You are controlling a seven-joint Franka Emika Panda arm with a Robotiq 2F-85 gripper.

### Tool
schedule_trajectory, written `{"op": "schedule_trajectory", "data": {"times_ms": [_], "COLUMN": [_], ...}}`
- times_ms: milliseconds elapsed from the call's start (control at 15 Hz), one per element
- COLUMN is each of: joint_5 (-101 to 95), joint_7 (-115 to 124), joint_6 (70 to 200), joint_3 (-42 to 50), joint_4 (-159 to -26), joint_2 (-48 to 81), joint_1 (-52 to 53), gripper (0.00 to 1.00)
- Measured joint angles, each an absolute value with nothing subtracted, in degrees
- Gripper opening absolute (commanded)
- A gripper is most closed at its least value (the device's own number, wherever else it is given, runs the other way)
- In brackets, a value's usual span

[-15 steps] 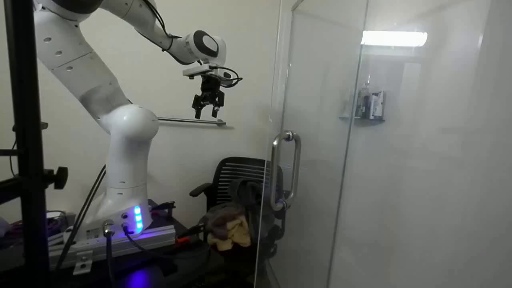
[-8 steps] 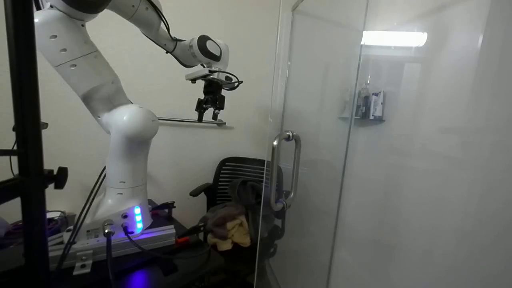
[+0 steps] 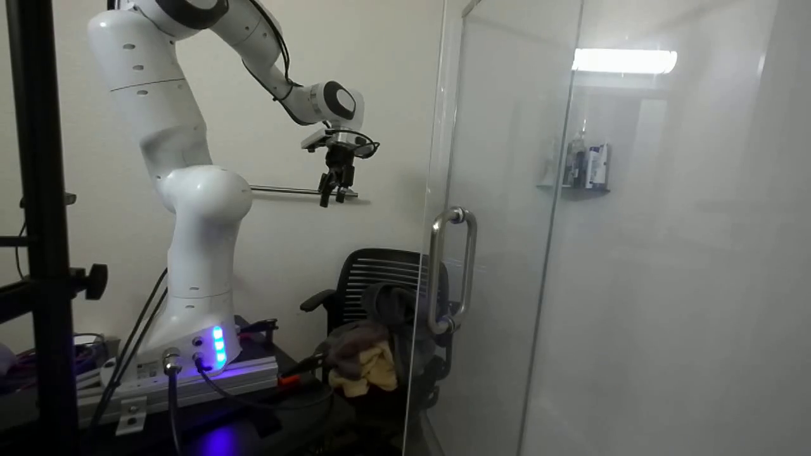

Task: Move the towel from the seat of the chair to the back of the chair

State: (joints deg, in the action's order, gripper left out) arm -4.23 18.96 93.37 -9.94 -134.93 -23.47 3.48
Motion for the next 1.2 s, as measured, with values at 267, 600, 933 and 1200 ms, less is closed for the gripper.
{"op": "schedule_trajectory", "data": {"times_ms": [267, 600, 933, 1200], "joint_5": [-3.8, 1.9, 9.8, 11.1], "joint_7": [20.6, 25.6, 28.4, 28.2], "joint_6": [94.6, 108.6, 119.1, 119.0], "joint_3": [-9.6, -5.2, -3.3, -3.3], "joint_4": [-134.9, -132.1, -122.9, -118.3], "joint_2": [-23.1, -13.0, 3.7, 9.4], "joint_1": [3.6, 0.7, 0.2, 0.6], "gripper": [1.00, 1.00, 1.00, 1.00]}}
